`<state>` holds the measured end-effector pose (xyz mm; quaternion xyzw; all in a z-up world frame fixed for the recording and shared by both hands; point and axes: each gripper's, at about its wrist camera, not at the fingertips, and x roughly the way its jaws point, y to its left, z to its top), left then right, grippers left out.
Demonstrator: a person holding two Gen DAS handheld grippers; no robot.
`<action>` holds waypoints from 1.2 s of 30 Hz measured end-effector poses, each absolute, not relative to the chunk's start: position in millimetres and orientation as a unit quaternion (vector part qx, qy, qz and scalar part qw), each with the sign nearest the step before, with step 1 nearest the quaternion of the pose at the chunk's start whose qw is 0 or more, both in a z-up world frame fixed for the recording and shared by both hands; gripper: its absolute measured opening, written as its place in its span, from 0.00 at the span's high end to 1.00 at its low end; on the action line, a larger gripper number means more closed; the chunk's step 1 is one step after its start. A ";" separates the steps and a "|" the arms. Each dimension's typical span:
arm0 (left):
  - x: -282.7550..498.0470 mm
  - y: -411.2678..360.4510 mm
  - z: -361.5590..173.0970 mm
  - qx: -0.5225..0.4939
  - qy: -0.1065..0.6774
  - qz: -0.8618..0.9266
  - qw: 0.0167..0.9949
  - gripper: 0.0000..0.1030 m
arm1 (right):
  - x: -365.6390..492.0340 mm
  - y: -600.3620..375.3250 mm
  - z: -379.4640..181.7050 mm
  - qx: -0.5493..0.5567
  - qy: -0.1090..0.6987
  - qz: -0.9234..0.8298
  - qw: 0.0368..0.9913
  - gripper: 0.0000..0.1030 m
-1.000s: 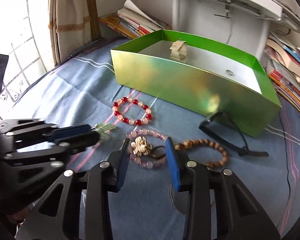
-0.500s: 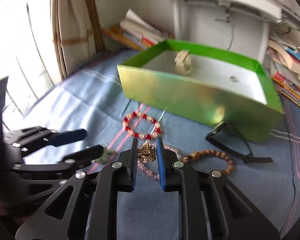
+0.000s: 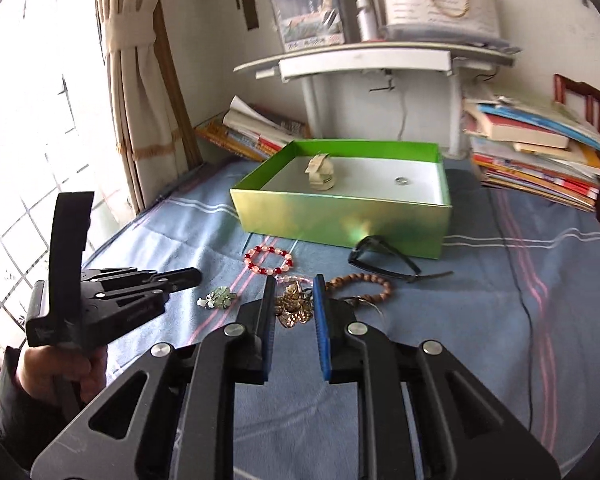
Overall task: Organize jewelry
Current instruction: 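Carry the jade pendant with left while right carries the gold charm toward the box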
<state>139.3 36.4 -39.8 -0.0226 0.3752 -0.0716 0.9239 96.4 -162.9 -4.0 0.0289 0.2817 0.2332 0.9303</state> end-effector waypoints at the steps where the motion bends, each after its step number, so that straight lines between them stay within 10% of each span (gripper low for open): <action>1: 136.5 37.7 -37.7 -0.022 0.373 -0.072 0.925 1.00 | 92.4 -166.2 -2.7 0.031 0.280 0.231 0.931 0.82; 5: 136.0 35.9 -39.9 -0.009 0.379 -0.077 0.922 0.88 | 83.5 -172.9 -0.4 0.038 0.276 0.222 0.935 0.82; 6: 139.0 32.4 -44.5 0.006 0.387 -0.074 0.919 0.40 | 81.7 -173.0 -0.3 0.038 0.275 0.220 0.935 0.82; 8: 139.4 27.4 -48.1 0.030 0.369 -0.062 0.927 0.10 | 77.5 -174.0 -1.1 0.038 0.276 0.221 0.935 0.82; 11: 147.8 21.4 -56.2 0.044 0.384 -0.070 0.920 0.32 | 73.3 -173.6 -1.6 0.036 0.278 0.222 0.934 0.82; 13: 156.7 24.6 -65.0 0.029 0.407 -0.071 0.910 0.85 | 71.1 -173.1 -1.9 0.035 0.280 0.222 0.933 0.82; 36: 29.4 27.7 49.1 0.003 0.254 -0.082 0.964 0.95 | 20.5 -167.5 32.1 0.016 0.218 0.216 0.952 0.82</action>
